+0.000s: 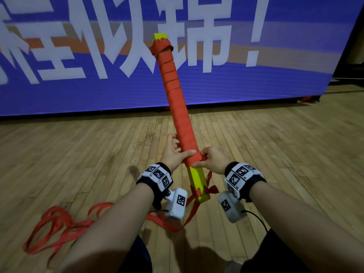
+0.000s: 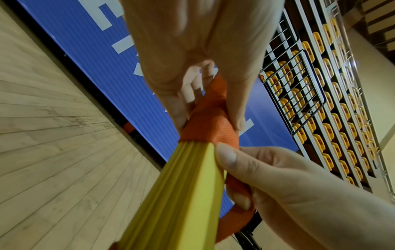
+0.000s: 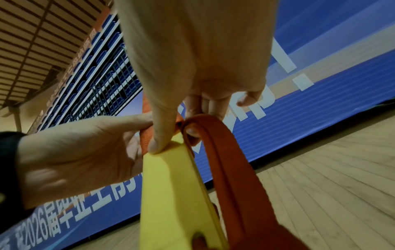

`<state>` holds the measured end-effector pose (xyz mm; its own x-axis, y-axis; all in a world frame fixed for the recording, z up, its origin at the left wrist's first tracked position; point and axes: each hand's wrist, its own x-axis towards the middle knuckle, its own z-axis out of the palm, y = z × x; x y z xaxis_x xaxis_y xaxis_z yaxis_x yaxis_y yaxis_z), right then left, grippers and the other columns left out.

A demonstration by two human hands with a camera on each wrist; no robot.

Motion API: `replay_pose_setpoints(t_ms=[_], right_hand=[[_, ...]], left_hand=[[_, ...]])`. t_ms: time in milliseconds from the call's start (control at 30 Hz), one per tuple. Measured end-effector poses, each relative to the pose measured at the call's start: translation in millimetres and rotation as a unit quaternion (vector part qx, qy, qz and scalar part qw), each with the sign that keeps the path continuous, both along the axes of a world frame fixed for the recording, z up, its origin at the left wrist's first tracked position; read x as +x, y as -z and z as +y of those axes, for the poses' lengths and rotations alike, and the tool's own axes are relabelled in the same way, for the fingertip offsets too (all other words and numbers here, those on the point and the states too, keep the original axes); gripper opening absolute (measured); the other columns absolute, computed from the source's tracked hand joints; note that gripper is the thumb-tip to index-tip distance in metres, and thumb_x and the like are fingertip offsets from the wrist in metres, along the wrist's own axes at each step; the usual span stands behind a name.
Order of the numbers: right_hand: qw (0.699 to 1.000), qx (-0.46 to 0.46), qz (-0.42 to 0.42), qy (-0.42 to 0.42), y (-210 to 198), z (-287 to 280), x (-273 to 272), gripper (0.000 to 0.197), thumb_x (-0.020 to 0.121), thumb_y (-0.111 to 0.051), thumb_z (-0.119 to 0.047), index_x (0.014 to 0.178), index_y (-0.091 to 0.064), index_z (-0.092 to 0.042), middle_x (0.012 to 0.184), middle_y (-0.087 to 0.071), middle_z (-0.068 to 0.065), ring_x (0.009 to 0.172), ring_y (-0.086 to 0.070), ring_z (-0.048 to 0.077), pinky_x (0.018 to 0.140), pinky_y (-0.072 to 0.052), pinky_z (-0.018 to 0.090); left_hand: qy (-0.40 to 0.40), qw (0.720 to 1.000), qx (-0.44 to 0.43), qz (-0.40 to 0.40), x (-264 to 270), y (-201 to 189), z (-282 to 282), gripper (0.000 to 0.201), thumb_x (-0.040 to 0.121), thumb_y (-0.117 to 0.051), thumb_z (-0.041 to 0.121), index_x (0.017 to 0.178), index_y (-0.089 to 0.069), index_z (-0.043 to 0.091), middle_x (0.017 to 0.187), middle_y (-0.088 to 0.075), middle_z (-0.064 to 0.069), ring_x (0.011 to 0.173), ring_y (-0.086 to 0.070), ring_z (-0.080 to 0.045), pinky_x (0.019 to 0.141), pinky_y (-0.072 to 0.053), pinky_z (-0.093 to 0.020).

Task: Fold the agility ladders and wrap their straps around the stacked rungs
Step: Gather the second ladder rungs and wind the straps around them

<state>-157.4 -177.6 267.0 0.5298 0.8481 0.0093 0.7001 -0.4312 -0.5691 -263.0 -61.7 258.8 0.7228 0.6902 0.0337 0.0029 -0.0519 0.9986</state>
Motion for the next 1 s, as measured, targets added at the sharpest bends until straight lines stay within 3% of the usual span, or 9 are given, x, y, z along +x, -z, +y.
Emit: replay_pose_setpoints(t_ms=[133,233,367,600,700,800,1000], right_hand=[[1.0,0.012,0.021,-0.008,0.6,-0.4,4.2,0.026,0.077,-0.073,-0.044,0.085,-0.062,-0.022,0.068,-0.052,-0.015,0.077,-0.05,0.01,0.09,-0.038,0.038],[0.999,0.005,0.03,-0.011,3.5,-0.6,7.9,0.025,0.075,-0.075,-0.044,0.071,-0.055,-0.031,0.069,-0.054,-0.015,0.08,-0.052,0.013,0.094,-0.04,0.044],[0.999,0.008,0.043,-0.021,1.9,-1.0,9.8,0.026,0.073,-0.077,-0.043,0.068,-0.054,-0.032,0.071,-0.056,-0.012,0.08,-0.054,0.015,0.096,-0.041,0.051],[0.998,0.003,0.054,-0.028,0.1,-5.1,9.0,0.026,0.073,-0.077,-0.041,0.067,-0.054,-0.032,0.07,-0.055,-0.012,0.079,-0.052,0.014,0.096,-0.039,0.053],[0.997,-0.002,0.072,-0.032,-2.3,-7.1,8.9,0.022,0.071,-0.078,-0.043,0.074,-0.06,-0.032,0.079,-0.062,-0.011,0.088,-0.058,0.016,0.099,-0.038,0.055],[0.996,-0.007,0.085,-0.038,-3.1,-7.1,9.7,0.026,0.069,-0.079,-0.044,0.085,-0.066,-0.027,0.09,-0.068,-0.004,0.096,-0.06,0.018,0.1,-0.037,0.056],[0.997,-0.016,0.076,-0.018,-1.5,-7.7,14.8,0.028,0.065,-0.078,-0.05,0.069,-0.06,-0.029,0.077,-0.063,-0.008,0.09,-0.059,0.018,0.099,-0.038,0.057]], left_hand=[[0.077,0.996,-0.054,-0.01,-6.0,-5.8,4.0,0.063,0.081,-0.064,-0.011,0.124,-0.028,0.017,0.114,-0.061,-0.018,0.097,-0.065,-0.025,0.077,-0.058,-0.038],[0.12,0.99,-0.07,-0.005,-9.0,-8.6,6.1,0.064,0.082,-0.056,-0.019,0.126,-0.025,0.016,0.111,-0.059,-0.014,0.098,-0.064,-0.025,0.081,-0.056,-0.041],[0.158,0.984,-0.079,-0.013,-11.7,-11.8,7.5,0.06,0.083,-0.052,-0.021,0.12,-0.028,0.019,0.112,-0.058,-0.019,0.096,-0.064,-0.028,0.081,-0.056,-0.039],[0.149,0.988,-0.05,-0.002,-15.1,-13.6,6.2,0.061,0.079,-0.062,-0.017,0.117,-0.035,0.022,0.104,-0.064,-0.009,0.086,-0.069,-0.016,0.072,-0.058,-0.029],[0.134,0.99,-0.048,0.001,-16.4,-13.8,6.6,0.064,0.076,-0.065,-0.017,0.121,-0.041,0.021,0.103,-0.065,-0.004,0.089,-0.067,-0.012,0.07,-0.056,-0.025],[0.118,0.992,-0.052,0.001,-16.6,-12.8,6.7,0.065,0.074,-0.066,-0.017,0.123,-0.044,0.019,0.101,-0.064,-0.001,0.082,-0.068,-0.005,0.064,-0.055,-0.019],[0.106,0.994,-0.036,-0.015,-17.8,-12.3,3.6,0.068,0.073,-0.072,-0.011,0.116,-0.042,0.033,0.112,-0.058,-0.003,0.095,-0.064,-0.014,0.073,-0.056,-0.031]])
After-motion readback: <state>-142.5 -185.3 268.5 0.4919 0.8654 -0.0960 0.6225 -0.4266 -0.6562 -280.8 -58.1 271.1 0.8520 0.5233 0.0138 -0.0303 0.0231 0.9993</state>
